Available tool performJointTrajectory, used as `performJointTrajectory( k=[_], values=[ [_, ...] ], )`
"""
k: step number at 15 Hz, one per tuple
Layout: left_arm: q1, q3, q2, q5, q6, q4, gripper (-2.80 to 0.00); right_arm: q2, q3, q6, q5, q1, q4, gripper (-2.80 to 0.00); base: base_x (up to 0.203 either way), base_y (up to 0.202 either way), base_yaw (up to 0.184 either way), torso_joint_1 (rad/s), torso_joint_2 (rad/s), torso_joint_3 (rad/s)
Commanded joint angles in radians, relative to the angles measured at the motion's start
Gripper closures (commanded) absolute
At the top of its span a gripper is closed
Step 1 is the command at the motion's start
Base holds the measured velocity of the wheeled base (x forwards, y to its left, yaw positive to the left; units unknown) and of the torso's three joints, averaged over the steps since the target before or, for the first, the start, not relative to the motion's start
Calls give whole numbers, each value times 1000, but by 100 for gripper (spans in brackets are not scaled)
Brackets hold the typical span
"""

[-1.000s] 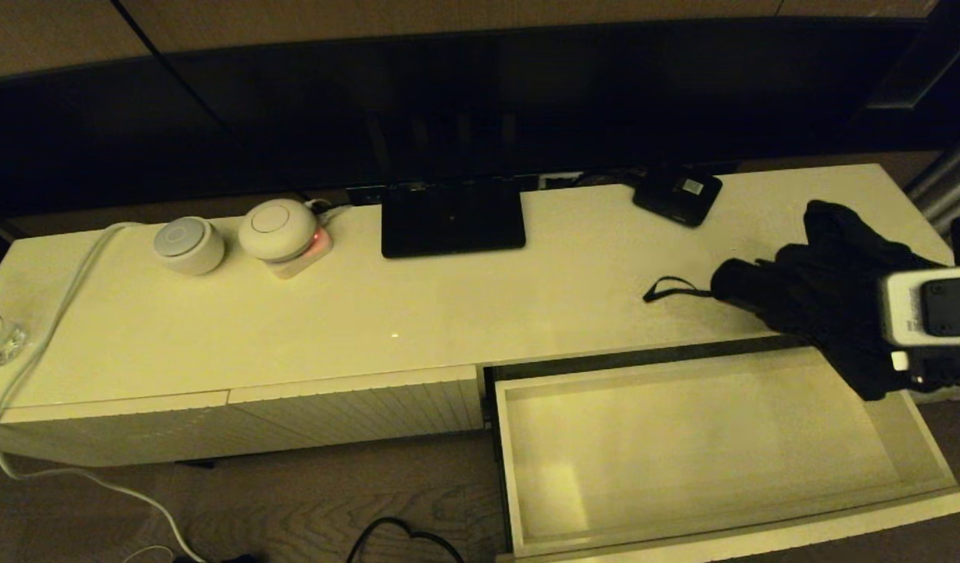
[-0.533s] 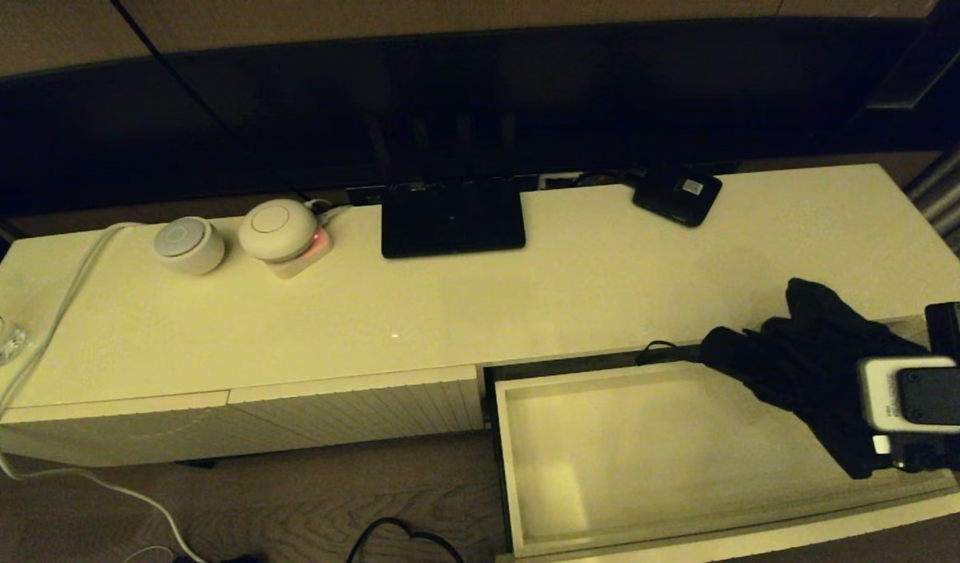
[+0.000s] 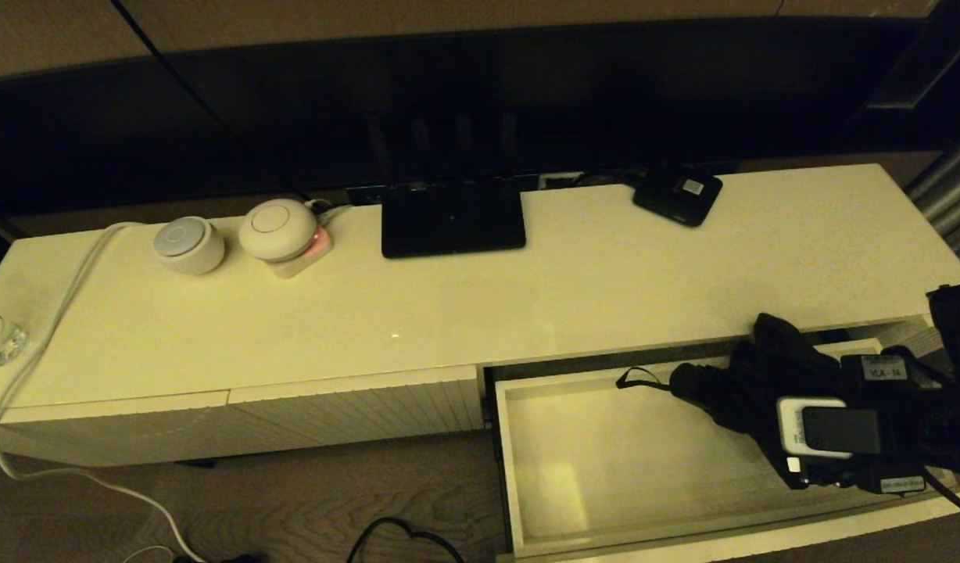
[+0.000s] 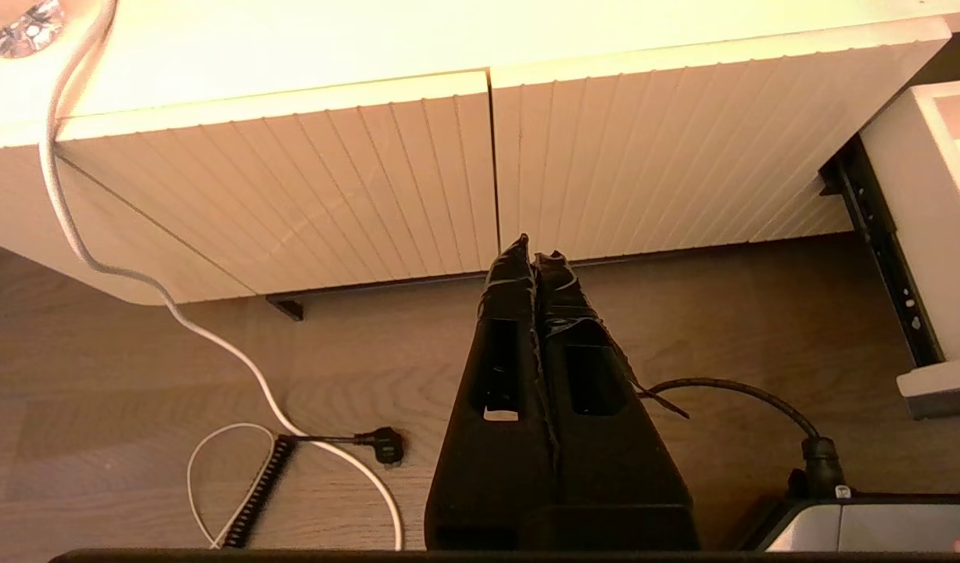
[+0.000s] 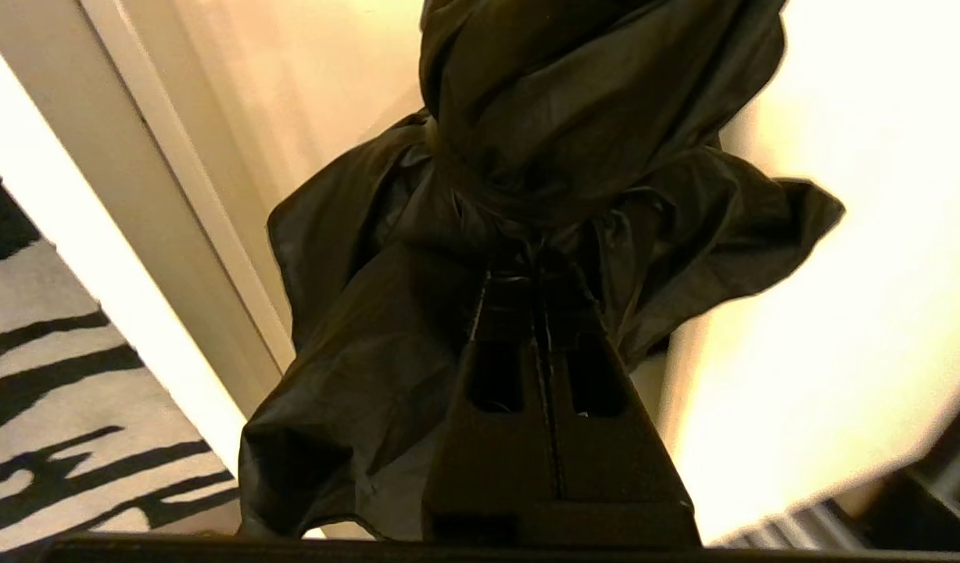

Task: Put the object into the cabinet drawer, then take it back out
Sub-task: Put the umbrella in the drawer

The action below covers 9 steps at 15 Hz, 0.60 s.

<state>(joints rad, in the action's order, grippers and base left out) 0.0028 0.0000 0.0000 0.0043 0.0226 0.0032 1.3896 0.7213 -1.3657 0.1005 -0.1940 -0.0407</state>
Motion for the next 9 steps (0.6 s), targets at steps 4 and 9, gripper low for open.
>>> performJointTrajectory(
  k=[4,9],
  values=[
    [0,3,0,0,0,0,0,125,-52,-143,-76,111,109,0,0,0,0,0,0,0],
    [0,3,0,0,0,0,0,217,-171,-131,-75,105,205,0,0,0,0,0,0,0]
  ],
)
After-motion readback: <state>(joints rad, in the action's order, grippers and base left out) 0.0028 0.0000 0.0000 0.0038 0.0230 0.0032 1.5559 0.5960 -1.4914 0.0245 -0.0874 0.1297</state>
